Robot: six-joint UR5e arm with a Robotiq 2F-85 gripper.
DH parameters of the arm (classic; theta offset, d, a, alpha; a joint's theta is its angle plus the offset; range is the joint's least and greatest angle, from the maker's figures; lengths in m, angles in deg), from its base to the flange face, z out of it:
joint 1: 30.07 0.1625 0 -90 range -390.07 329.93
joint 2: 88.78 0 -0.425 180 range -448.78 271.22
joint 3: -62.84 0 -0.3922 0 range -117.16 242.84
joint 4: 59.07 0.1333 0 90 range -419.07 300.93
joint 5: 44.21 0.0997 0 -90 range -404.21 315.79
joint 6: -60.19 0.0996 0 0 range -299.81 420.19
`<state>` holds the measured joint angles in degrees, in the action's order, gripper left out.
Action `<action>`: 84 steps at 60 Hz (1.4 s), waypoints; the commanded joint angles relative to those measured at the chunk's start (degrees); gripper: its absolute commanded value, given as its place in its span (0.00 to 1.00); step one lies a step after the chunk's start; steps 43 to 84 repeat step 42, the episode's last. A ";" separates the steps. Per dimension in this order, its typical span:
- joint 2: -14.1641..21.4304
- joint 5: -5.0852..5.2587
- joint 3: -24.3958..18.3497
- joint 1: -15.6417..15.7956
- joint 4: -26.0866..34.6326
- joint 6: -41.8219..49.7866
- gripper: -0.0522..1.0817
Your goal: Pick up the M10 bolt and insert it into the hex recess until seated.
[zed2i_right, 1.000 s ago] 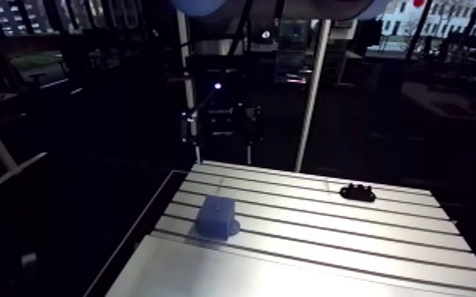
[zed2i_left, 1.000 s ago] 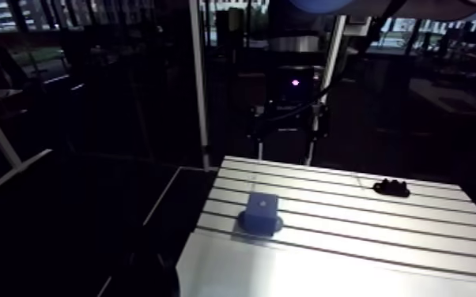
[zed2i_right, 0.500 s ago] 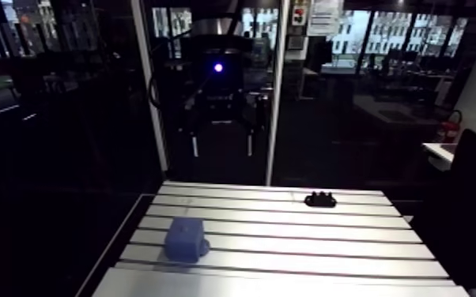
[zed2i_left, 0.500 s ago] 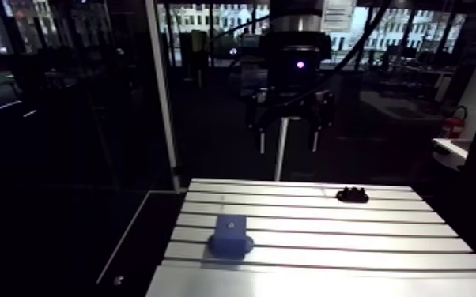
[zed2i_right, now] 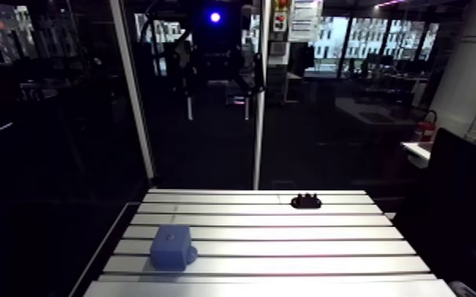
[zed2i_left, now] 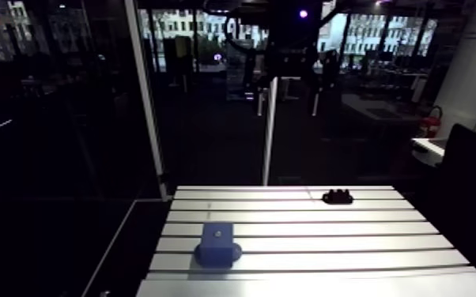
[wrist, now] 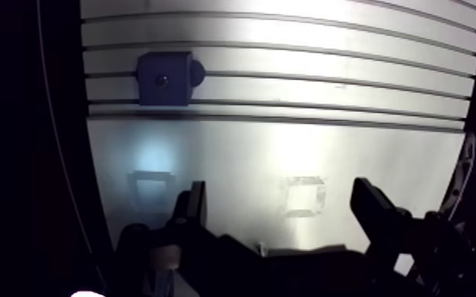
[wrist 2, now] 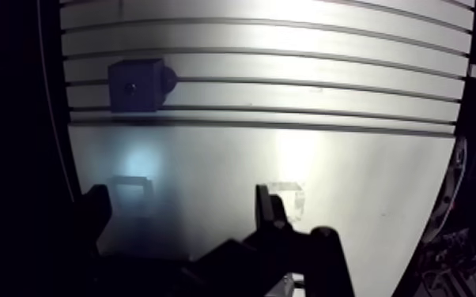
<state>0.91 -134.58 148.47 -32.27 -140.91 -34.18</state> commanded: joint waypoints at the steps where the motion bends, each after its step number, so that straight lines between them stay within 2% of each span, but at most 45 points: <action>1: -0.09 0.15 -1.04 -0.09 0.33 0.74 0.06; 19: 0.18 0.06 -0.54 -0.10 0.42 0.81 0.06; 31: 0.09 0.50 0.00 0.00 0.33 0.73 0.06; 84: -0.17 0.50 0.02 0.09 0.24 0.73 0.06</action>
